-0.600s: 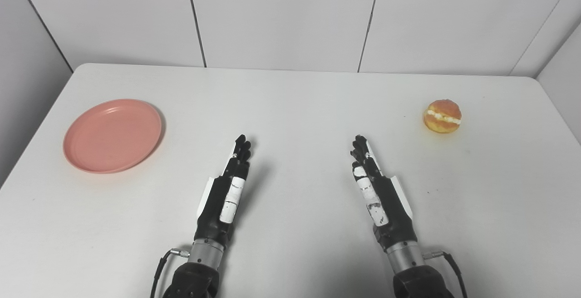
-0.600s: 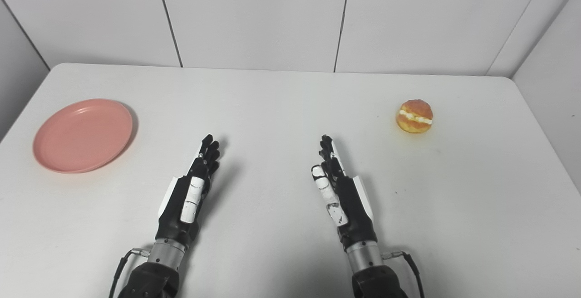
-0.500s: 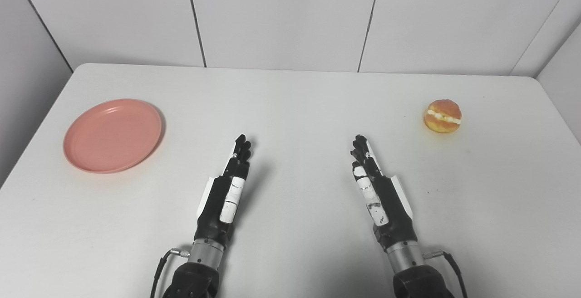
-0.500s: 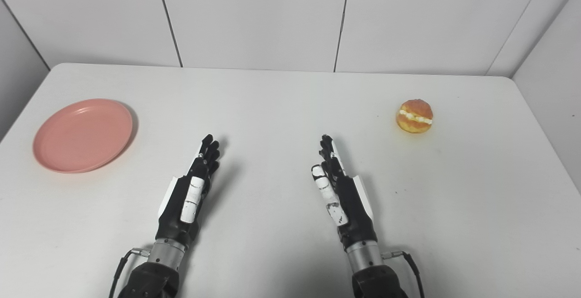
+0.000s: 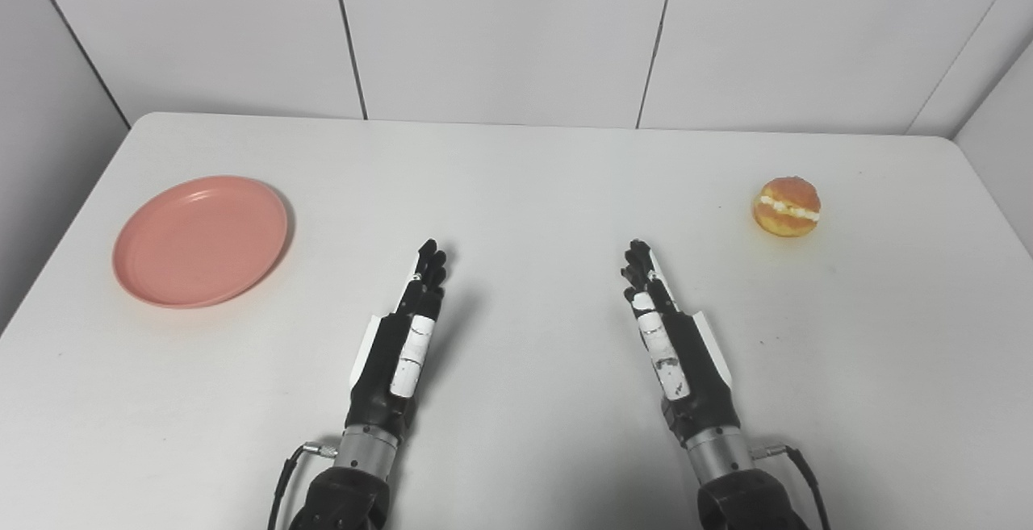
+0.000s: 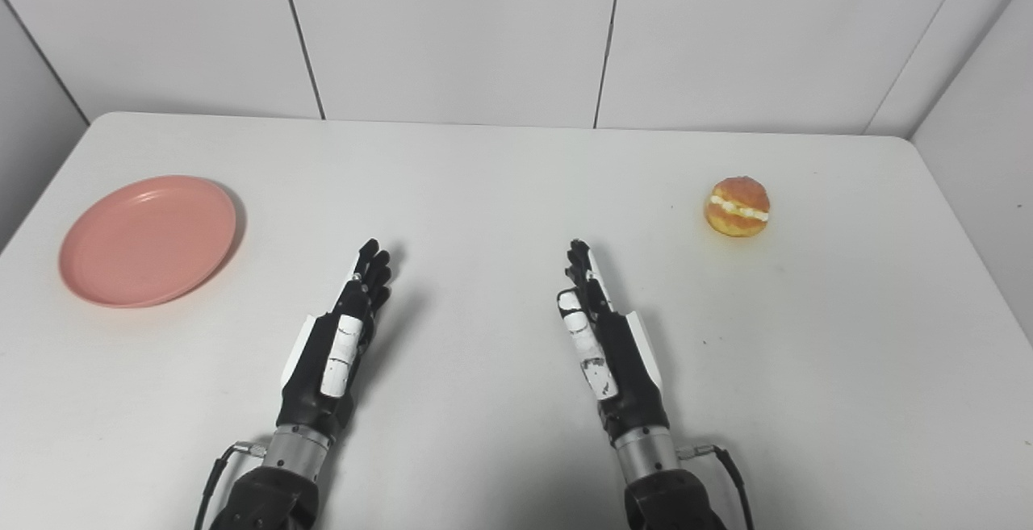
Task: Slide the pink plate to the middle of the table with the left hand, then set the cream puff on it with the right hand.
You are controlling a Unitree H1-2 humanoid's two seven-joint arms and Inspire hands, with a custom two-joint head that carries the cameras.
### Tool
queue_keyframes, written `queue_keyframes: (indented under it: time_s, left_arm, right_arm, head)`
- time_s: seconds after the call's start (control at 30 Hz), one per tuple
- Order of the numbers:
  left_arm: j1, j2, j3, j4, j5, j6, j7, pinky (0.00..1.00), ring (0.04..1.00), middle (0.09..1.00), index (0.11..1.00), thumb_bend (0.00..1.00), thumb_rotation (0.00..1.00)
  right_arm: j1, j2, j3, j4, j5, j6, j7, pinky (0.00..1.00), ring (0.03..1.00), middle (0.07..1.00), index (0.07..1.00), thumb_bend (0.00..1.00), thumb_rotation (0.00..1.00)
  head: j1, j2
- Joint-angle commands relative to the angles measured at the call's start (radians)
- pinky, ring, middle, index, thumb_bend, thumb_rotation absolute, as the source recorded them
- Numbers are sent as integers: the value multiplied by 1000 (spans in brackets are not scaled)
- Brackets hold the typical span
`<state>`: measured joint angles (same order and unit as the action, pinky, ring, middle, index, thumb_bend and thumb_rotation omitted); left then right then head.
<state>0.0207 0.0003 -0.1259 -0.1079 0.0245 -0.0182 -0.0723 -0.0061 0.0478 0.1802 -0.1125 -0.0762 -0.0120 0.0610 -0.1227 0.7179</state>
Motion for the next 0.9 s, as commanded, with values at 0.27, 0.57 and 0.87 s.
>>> queue_keyframes:
  time_s: [0.27, 0.57, 0.87]
  left_arm:
    - [-11, 2, -3, -8, -17, 2, -18, 1000, 1000, 1000, 1000, 769, 1000]
    - [-7, -10, -7, -1, 2, -19, -3, 1000, 1000, 1000, 1000, 753, 1000]
    - [-4, -54, -49, 22, 47, -54, 23, 1000, 1000, 1000, 1000, 717, 1000]
  right_arm:
    - [-19, -8, 3, -26, -2, 4, 17, 1000, 1000, 1000, 1000, 631, 1000]
    - [-16, -19, 0, -25, 3, 3, 29, 1000, 1000, 1000, 1000, 644, 996]
    - [-5, -64, -32, -14, 64, -21, 62, 1000, 1000, 1000, 1000, 622, 982]
  head:
    - [0, 2]
    - [67, -14]
    - [289, -78]
